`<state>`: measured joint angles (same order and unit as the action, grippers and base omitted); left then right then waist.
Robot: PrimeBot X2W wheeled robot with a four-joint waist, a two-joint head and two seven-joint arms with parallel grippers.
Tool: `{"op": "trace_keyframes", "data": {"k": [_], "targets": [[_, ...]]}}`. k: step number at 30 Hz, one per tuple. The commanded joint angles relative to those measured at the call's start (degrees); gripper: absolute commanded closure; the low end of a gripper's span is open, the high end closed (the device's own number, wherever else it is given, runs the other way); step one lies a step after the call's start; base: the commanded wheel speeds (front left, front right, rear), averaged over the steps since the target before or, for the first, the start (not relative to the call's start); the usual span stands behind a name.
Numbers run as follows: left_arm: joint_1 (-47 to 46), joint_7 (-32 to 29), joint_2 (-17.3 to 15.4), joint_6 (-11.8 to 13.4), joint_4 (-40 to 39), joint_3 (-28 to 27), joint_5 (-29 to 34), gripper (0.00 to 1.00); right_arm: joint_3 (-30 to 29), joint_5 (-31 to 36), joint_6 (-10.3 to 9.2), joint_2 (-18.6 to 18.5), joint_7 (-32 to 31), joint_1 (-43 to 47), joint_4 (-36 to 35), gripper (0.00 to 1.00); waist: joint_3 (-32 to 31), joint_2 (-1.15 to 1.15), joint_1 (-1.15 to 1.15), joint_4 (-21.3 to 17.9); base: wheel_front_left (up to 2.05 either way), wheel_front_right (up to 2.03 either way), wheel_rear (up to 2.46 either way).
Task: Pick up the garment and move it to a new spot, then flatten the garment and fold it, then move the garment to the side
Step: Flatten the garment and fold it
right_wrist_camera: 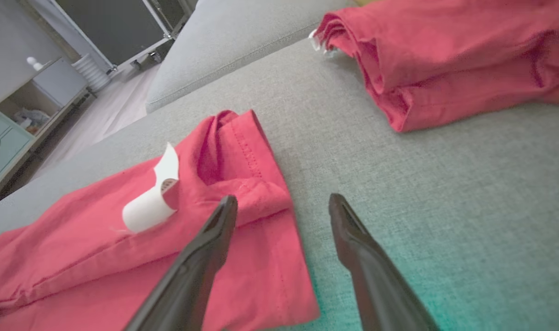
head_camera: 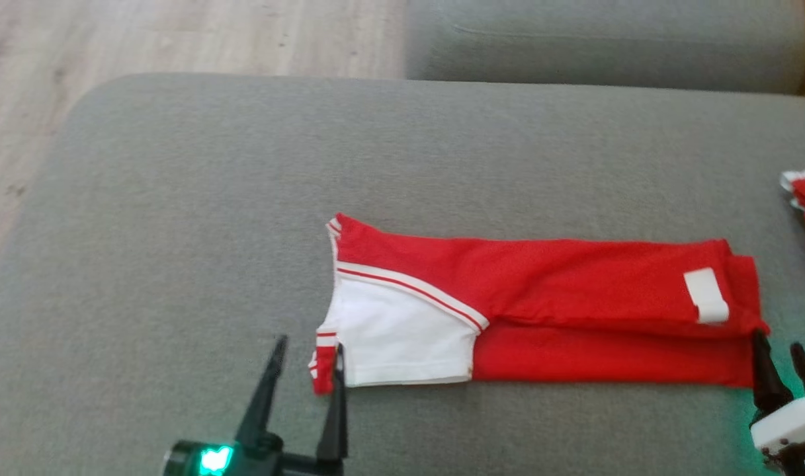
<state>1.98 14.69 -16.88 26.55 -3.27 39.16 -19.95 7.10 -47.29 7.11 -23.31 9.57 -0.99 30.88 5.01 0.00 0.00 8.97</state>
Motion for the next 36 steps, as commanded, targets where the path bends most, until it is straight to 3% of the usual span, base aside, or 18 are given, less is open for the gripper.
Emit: {"op": "trace_keyframes", "data": {"k": [1,3,11,12,13,14,15,16,22,28,32,36], "targets": [[-0.8,0.3,1.1,-1.8,-0.5,-2.4,1.3,0.0,-1.1,1.3,0.37,-0.6,-1.0,-2.6,1.2,0.0,-0.8,0.0,0.0,1.8,0.0,0.0,0.0],[-0.2,0.3,3.0,-4.2,0.9,-3.7,2.9,0.0,-2.7,2.7,0.37,1.2,-3.8,-4.5,6.0,0.0,-1.0,0.0,0.0,2.7,0.0,0.0,0.0],[1.7,0.3,6.0,-7.4,1.6,-8.0,6.1,0.0,-2.9,0.5,0.37,6.1,-10.7,-8.1,12.7,0.0,-1.7,0.0,0.0,3.4,0.0,0.0,0.0],[2.0,0.3,6.3,-7.9,1.7,-8.5,6.5,0.0,-2.5,0.2,0.37,6.6,-11.7,-8.2,13.2,0.05,-1.9,0.0,0.0,3.4,0.0,0.0,0.0],[2.3,0.3,6.5,-8.4,1.8,-9.0,6.8,0.0,-2.0,-0.2,0.37,7.0,-12.4,-8.3,13.4,0.23,-2.0,0.0,0.0,3.4,0.0,0.0,0.0],[2.5,0.3,6.8,-8.8,1.9,-9.5,7.2,0.0,-1.7,-0.5,0.37,7.3,-12.8,-8.2,13.5,0.49,-2.2,0.0,0.0,3.4,0.0,0.0,0.0],[2.7,0.3,7.1,-9.2,2.0,-10.0,7.5,0.0,-1.4,-0.7,0.37,7.5,-12.8,-8.2,13.4,0.86,-2.3,0.0,0.0,3.3,0.0,0.0,0.0],[2.9,0.3,7.4,-9.5,2.0,-10.6,7.8,0.0,-1.0,-0.9,0.37,7.6,-12.8,-8.2,13.2,1.0,-2.4,0.0,0.0,3.1,0.0,0.0,0.0],[4.3,0.3,8.7,-11.4,1.8,-13.3,9.5,0.0,-0.6,-0.1,0.37,4.5,-6.6,-8.1,10.2,1.0,-2.5,0.0,0.0,1.0,0.0,0.0,0.0],[4.9,0.3,10.0,-13.3,2.0,-15.0,10.9,0.0,-1.8,-2.9,0.37,-2.6,-7.2,-7.5,5.6,1.0,-2.2,0.0,0.0,-1.5,0.0,0.0,0.0],[5.2,0.3,10.6,-14.3,2.3,-16.1,11.6,0.0,-1.2,-8.2,0.37,-4.4,-10.5,-6.7,-2.1,1.0,-2.2,0.0,0.0,-2.6,0.0,0.0,0.0],[5.5,0.3,11.1,-15.3,2.8,-16.9,12.1,0.0,1.2,-14.2,0.37,-3.5,-13.8,-5.1,-14.9,1.0,-2.5,0.0,0.0,-3.0,0.0,0.0,0.0]]}}
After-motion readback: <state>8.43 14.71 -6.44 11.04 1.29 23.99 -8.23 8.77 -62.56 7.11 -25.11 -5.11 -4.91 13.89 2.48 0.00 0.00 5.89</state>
